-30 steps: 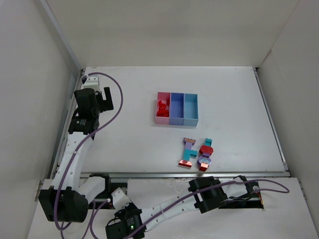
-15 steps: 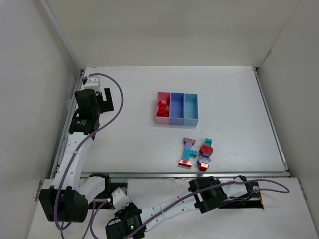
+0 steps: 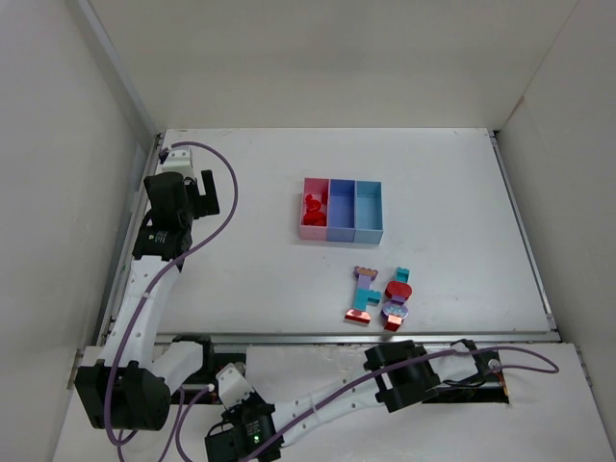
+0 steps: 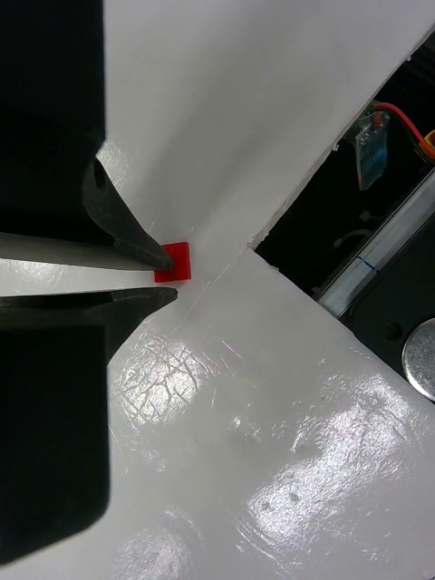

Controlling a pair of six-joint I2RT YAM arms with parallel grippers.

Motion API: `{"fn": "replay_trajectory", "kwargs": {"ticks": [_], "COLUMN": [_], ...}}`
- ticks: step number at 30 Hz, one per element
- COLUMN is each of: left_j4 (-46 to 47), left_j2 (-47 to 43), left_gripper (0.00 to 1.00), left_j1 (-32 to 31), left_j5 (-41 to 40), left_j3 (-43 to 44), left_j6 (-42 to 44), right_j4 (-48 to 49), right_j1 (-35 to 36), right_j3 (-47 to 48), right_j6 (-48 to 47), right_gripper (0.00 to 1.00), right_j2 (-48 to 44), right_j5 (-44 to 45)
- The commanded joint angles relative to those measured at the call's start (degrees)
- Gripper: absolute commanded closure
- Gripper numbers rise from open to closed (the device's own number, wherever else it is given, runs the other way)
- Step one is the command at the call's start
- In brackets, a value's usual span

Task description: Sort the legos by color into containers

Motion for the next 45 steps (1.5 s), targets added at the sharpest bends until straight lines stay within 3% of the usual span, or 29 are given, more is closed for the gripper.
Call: {"fn": "replay_trajectory", "kwargs": {"ticks": [1, 15, 25, 45], "left_j4": [2.21, 2.21, 2.21, 2.21], "left_j2": [-1.48, -1.48, -1.48, -1.48], "left_gripper": [0.15, 0.15, 0.15, 0.15], "left_j1": [0.19, 0.19, 0.19, 0.19], "left_j5": [0.34, 0.34, 0.34, -0.19], "left_j3": [-0.13, -0.13, -0.13, -0.13], "left_j6": [0.37, 0.37, 0.37, 0.9], "right_j4": [2.12, 3.27, -3.59, -3.59], "right_j1": [0.19, 0.19, -0.34, -4.73], "right_j3": [-0.75, -1.98, -3.21, -7.25], "right_j6": [0.05, -1.27, 4.0, 4.0], "right_gripper": [0.81, 0.86, 0.86, 0.86], "right_j2": [-3.09, -3.79, -2.56, -4.23], "right_j5": [-0.93, -0.23, 2.23, 6.54]}}
